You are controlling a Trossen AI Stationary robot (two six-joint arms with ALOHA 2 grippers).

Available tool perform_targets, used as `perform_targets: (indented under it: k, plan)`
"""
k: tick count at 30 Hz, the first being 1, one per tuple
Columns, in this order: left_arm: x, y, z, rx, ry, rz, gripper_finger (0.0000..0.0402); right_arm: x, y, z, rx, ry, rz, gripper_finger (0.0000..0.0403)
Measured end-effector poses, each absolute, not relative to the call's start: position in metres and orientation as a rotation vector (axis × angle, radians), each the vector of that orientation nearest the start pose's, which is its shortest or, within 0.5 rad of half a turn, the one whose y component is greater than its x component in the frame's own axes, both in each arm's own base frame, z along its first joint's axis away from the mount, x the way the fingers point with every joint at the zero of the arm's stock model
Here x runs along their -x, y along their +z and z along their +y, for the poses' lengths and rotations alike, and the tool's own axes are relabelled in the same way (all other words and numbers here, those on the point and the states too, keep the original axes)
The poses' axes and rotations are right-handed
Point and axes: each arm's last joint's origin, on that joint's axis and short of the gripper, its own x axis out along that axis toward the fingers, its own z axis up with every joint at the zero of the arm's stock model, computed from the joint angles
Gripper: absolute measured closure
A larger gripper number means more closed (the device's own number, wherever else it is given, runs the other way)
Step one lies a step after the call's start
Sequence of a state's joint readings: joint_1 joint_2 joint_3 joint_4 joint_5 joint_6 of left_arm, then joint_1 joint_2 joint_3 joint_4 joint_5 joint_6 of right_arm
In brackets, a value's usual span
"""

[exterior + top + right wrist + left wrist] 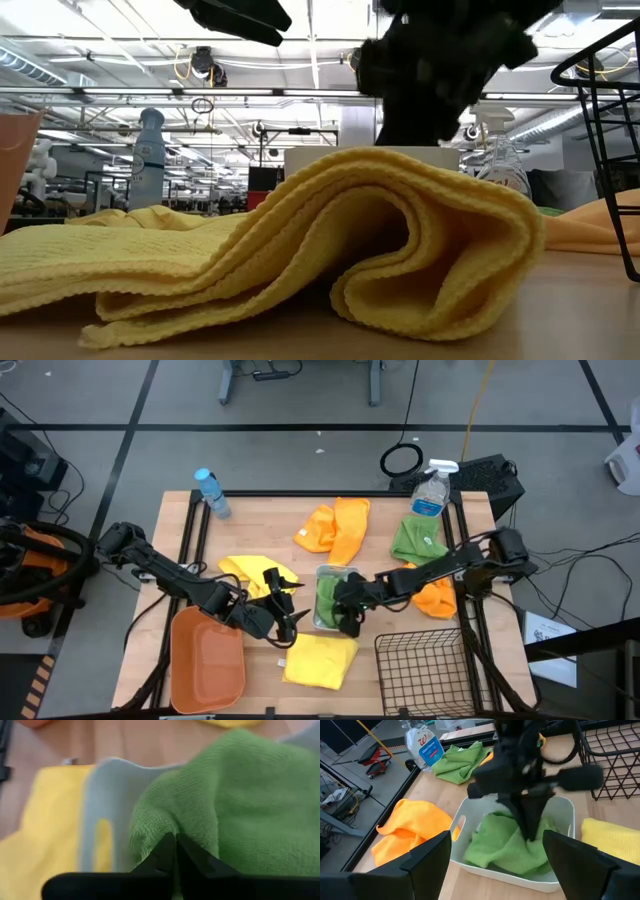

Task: Sort microfiber towel by color & place in baskets
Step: Put the left green microfiber towel into the white bin, then put the green microfiber towel into the white bin

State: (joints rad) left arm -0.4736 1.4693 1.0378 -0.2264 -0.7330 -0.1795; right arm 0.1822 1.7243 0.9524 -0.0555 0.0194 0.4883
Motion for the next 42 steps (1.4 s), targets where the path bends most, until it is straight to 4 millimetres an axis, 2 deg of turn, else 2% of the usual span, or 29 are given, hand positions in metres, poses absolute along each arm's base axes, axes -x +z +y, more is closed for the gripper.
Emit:
perform_targets:
  k: [5, 9, 17, 23, 28, 35, 38, 42]
  plan:
    - [-0.286, 0.264, -0.125, -0.200, 0.296, 0.517, 0.0084, -0.342, 0.159, 0.054, -0.393, -0.060, 0.853, 0.0384]
    - [-0.286, 0.262, -0.125, -0.201, 0.297, 0.521, 0.0084, -0.340, 0.166, 0.054, -0.397, -0.031, 0.849, 0.0390]
    - [-0.285, 0.259, -0.124, -0.202, 0.297, 0.522, 0.0084, -0.323, 0.208, 0.054, -0.420, 0.004, 0.768, 0.0382]
    - [-0.285, 0.260, -0.125, -0.186, 0.301, 0.518, 0.0084, -0.306, 0.236, 0.060, -0.360, -0.008, 0.700, 0.0370]
    - [-0.285, 0.259, -0.124, -0.186, 0.301, 0.519, 0.0084, -0.273, 0.250, 0.053, -0.303, -0.192, 0.790, 0.0369]
    - [-0.288, 0.259, -0.117, -0.201, 0.319, 0.525, 0.0085, -0.223, 0.253, 0.025, -0.188, -0.639, 0.972, 0.0369]
    - [-0.290, 0.260, -0.113, -0.195, 0.332, 0.522, 0.0085, -0.214, 0.248, 0.009, -0.176, -0.808, 1.029, 0.0369]
    - [-0.291, 0.260, -0.110, -0.192, 0.343, 0.522, 0.0085, -0.213, 0.237, -0.016, -0.237, -0.902, 1.083, 0.0369]
